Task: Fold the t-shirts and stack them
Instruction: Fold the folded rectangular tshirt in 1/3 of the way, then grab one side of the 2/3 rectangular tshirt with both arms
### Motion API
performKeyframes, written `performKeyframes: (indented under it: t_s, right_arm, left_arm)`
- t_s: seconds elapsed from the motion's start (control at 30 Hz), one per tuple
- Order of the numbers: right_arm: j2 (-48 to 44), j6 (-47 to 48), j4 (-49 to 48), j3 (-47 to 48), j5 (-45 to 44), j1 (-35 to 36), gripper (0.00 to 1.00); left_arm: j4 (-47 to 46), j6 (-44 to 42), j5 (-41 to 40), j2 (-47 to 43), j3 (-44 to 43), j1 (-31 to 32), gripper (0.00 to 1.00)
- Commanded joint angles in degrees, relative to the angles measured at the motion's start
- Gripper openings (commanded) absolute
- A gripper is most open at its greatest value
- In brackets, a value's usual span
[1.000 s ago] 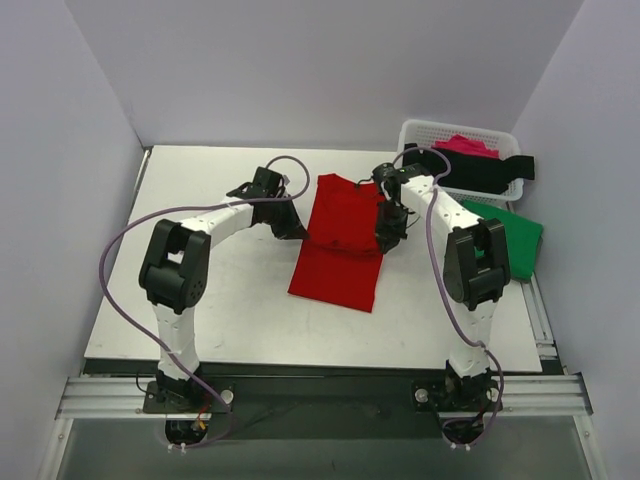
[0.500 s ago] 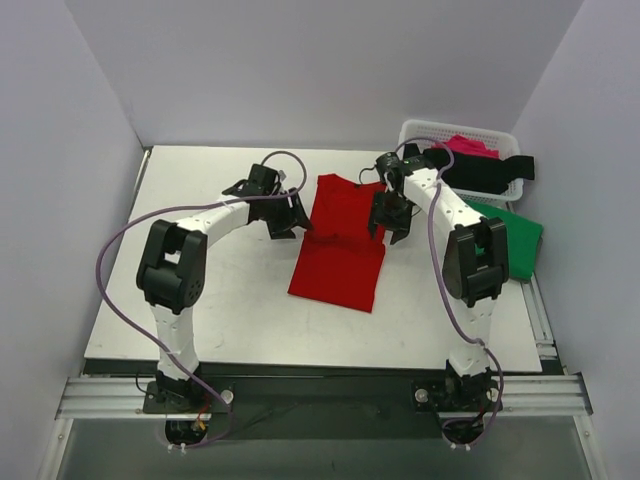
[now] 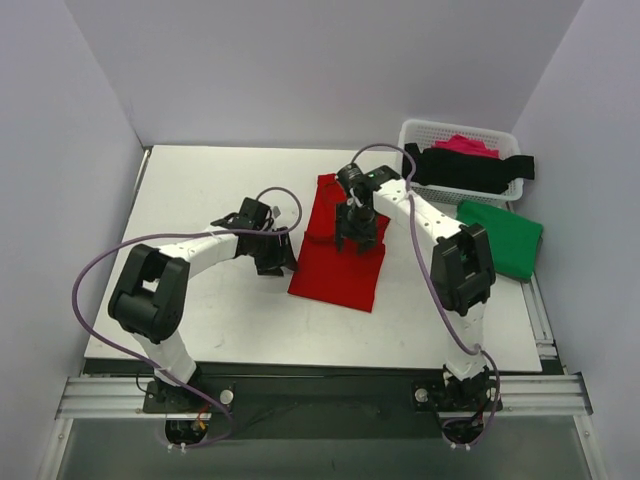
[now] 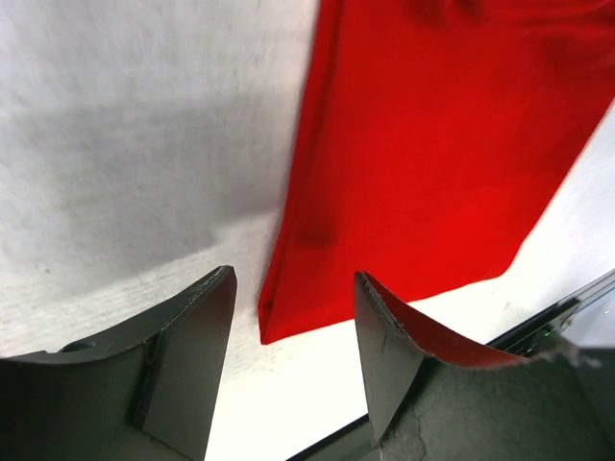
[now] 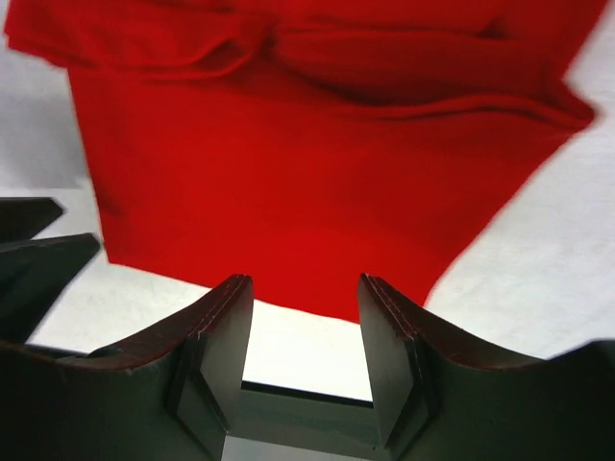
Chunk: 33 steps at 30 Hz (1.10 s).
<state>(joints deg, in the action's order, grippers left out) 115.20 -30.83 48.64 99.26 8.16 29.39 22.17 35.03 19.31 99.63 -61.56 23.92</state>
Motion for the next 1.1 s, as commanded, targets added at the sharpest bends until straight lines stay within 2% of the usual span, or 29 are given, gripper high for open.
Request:
performKeyframes:
  t_s: [0.0, 0.5, 0.83, 1.07]
  right_arm:
    - [3.5, -2.0, 0.2, 2.5, 2.2, 1.7, 0.48]
    - [14.6, -5.1, -1.0, 12.9, 1.9, 0.7, 0.47]
    - [20.2, -10.3, -1.0, 21.1, -1.4, -3.4, 0.47]
    - [19.0, -12.2, -1.8, 24.0, -0.2, -7.1, 0.47]
  left_arm:
    - [-2.2, -1.6, -0.5, -1.6, 1.1, 1.7, 0.62]
    - [0.8, -4.9, -3.6, 3.3, 2.3, 3.9, 0.48]
    - [0.9, -4.1, -4.5, 2.2, 4.9, 5.3, 0.47]
    - [-0.1, -2.2, -4.3, -0.7, 7.6, 6.0, 0.47]
